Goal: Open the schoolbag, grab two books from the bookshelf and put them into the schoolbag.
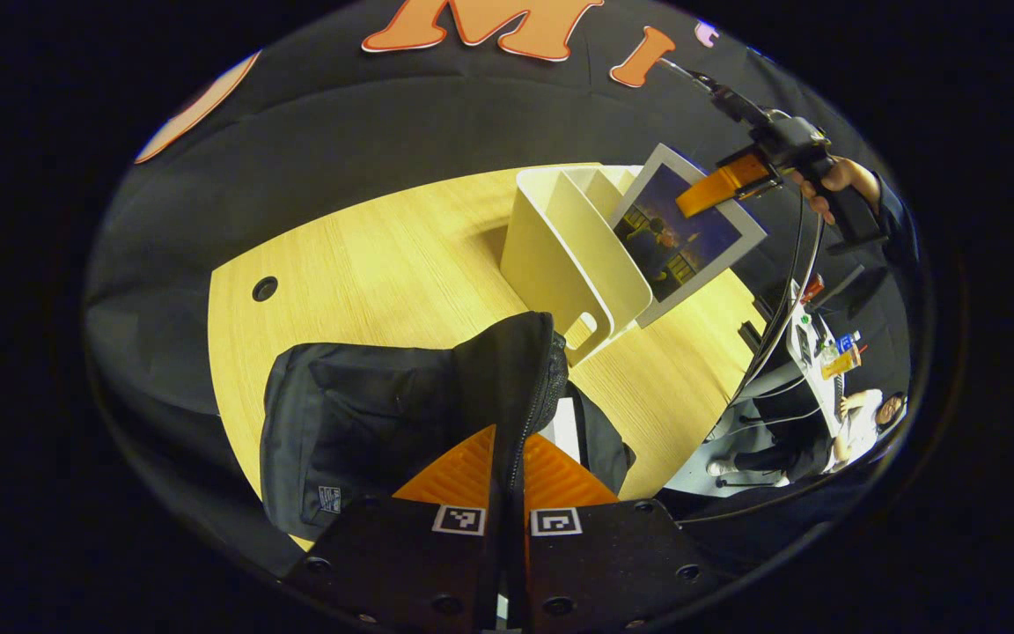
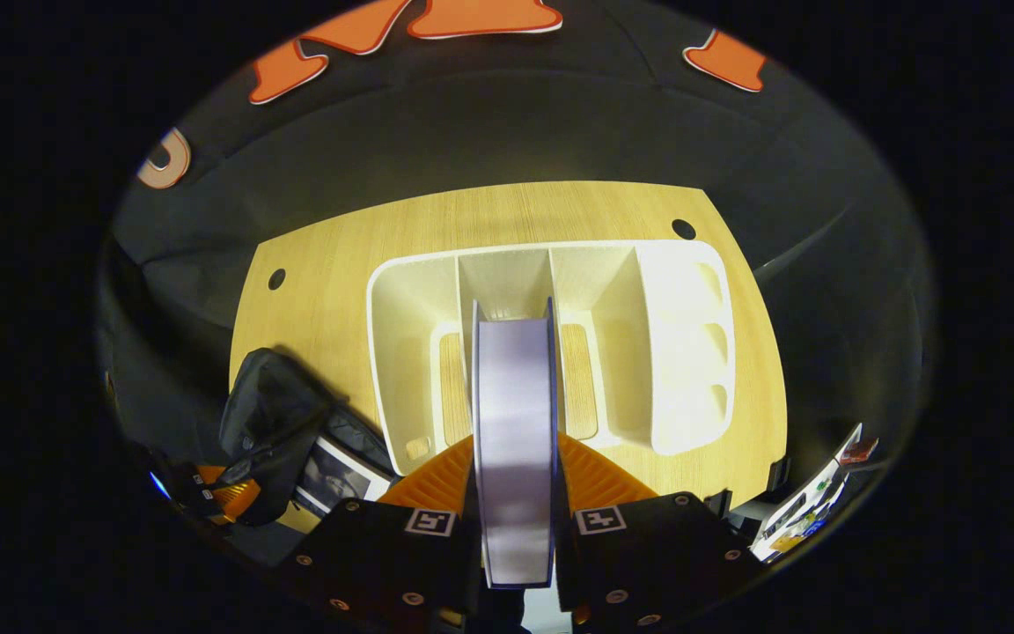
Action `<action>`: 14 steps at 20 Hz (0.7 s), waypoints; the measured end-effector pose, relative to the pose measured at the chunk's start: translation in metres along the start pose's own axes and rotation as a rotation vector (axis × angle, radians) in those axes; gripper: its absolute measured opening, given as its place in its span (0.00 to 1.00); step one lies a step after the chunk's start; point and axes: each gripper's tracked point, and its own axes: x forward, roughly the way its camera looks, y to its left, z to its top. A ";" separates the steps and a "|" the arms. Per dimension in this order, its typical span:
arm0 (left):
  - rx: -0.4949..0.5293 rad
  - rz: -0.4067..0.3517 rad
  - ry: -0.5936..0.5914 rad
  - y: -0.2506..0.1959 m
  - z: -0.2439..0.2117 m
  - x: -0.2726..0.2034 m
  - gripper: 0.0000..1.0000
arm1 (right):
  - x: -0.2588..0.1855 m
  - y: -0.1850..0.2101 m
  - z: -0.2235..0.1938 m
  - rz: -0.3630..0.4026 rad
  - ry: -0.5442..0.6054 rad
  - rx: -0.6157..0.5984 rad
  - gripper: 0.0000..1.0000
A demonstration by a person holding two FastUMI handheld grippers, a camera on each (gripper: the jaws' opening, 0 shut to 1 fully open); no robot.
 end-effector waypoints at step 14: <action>0.132 -0.089 0.010 0.005 -0.006 -0.007 0.05 | -0.051 0.018 -0.124 0.039 -0.038 0.157 0.35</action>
